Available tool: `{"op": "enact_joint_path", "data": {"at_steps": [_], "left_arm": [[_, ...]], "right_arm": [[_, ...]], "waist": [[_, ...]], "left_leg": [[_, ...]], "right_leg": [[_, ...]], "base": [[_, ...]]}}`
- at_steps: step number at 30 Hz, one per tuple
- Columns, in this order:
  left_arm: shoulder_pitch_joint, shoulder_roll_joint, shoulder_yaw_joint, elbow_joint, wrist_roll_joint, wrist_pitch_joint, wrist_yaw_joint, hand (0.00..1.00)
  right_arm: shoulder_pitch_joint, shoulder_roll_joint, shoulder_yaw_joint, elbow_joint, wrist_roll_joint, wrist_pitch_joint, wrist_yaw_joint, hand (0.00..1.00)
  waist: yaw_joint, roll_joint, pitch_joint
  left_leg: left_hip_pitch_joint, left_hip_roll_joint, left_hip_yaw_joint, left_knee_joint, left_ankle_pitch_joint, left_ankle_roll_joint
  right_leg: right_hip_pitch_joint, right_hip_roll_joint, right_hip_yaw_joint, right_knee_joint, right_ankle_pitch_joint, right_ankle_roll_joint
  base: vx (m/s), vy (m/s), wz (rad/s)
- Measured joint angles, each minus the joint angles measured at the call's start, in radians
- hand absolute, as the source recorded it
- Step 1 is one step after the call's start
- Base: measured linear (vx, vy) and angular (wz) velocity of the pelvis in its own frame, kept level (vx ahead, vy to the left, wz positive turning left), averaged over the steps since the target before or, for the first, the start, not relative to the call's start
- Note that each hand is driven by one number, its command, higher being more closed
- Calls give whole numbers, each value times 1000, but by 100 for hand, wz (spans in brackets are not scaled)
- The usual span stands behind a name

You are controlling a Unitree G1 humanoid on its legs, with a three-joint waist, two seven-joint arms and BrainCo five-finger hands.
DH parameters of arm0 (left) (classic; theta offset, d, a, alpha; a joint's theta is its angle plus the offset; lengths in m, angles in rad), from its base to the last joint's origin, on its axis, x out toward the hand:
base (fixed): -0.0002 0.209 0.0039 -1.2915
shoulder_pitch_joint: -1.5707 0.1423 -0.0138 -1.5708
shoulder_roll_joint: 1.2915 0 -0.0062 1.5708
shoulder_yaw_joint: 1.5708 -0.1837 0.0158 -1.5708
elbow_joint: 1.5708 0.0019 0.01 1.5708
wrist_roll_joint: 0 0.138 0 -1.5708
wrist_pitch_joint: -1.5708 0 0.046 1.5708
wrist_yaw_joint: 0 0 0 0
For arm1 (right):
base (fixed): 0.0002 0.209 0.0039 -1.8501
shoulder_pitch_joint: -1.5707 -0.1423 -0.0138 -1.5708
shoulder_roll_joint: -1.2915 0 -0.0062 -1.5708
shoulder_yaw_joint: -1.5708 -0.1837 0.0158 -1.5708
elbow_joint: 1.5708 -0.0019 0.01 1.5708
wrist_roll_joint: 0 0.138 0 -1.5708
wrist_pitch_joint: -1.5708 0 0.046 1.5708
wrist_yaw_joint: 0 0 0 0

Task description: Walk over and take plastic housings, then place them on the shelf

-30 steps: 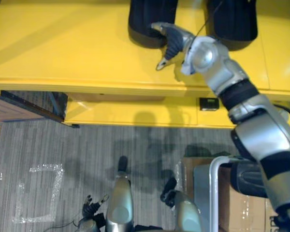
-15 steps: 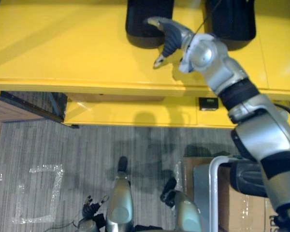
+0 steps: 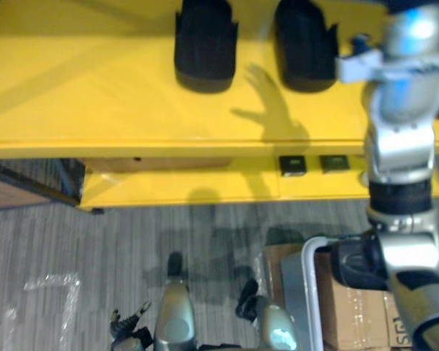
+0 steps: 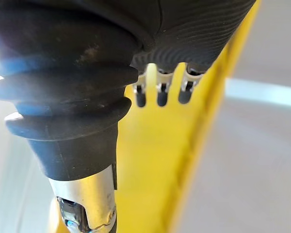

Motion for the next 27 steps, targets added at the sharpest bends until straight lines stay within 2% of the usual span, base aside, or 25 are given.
{"op": "enact_joint_path", "data": {"at_steps": [1,2,7,9,10,11,14,15,16,18,22,24,25,27], "left_arm": [[21,-14,29,1,2,1,0,0],[33,-25,48,5,2,2,0,0],[85,-51,67,15,12,5,-6,0],[104,-52,61,42,40,6,-16,0],[111,-51,54,46,44,6,-21,0],[123,-47,28,51,51,6,-31,0],[131,-41,-26,65,84,6,-46,0],[131,-36,-51,65,89,6,-56,0],[132,-34,-57,68,89,6,-62,0],[132,-28,-75,71,116,5,-74,0],[128,-24,-92,88,127,4,-103,0],[128,-29,-94,89,127,4,-132,0],[126,-35,-98,90,126,3,-150,0],[118,-32,-114,88,125,-2,-155,0]], "right_arm": [[128,28,-75,-57,42,-6,1,0],[196,48,-124,-92,50,-10,0,0],[489,108,-357,-195,33,-17,-23,0],[647,170,-436,-192,28,-11,-29,0],[677,187,-449,-189,26,-8,-32,0],[735,222,-475,-188,16,-4,-43,0],[888,309,-527,-176,1,12,-45,0],[927,344,-532,-176,-16,28,-46,0],[944,359,-534,-176,-30,33,-47,0],[1013,404,-533,-176,-104,38,-63,0],[1080,448,-517,-183,-123,39,-61,0],[1087,452,-478,-183,-120,40,-59,0],[1080,447,-422,-183,-116,48,-50,0],[1070,441,-337,-179,-114,57,-38,0]], "waist": [[-15,1,-55],[-28,6,-81],[-79,45,-164],[-104,64,-203],[-109,70,-208],[-136,76,-215],[-177,106,-234],[-192,113,-235],[-198,117,-234],[-230,122,-235],[-276,139,-237],[-286,154,-230],[-288,169,-223],[-285,176,-219]], "left_leg": [[30,-2,25,-27,-1,2],[48,-5,37,-37,-3,4],[154,-12,133,-92,-15,9],[205,-9,194,-124,-21,4],[217,-9,203,-129,-22,3],[238,-8,229,-139,-24,-1],[282,-4,294,-153,-33,-8],[294,4,325,-153,-44,-16],[300,7,340,-153,-48,-21],[314,9,402,-151,-61,-27],[331,8,499,-140,-85,-29],[333,12,555,-89,-123,-32],[327,21,571,-19,-168,-34],[292,29,455,67,-200,-22]], "right_leg": [[25,3,4,-49,22,5],[43,4,12,-75,36,11],[105,4,91,-163,87,28],[106,12,150,-188,94,28],[109,14,164,-191,96,29],[110,19,186,-198,99,28],[101,37,248,-197,99,28],[90,39,276,-194,98,28],[82,43,293,-189,98,28],[47,58,354,-170,98,27],[-12,80,447,-141,99,27],[-44,96,509,-115,99,26],[-74,116,571,-93,98,26],[-114,133,633,-68,94,21]], "base": [[119,21,-33],[135,30,-34],[91,46,-52],[40,16,-74],[43,0,-69],[28,11,-60],[15,11,-61],[1,11,-75],[-8,14,-69],[-7,5,-75],[25,12,-79],[38,42,-102],[46,41,-120],[45,24,-114]]}}
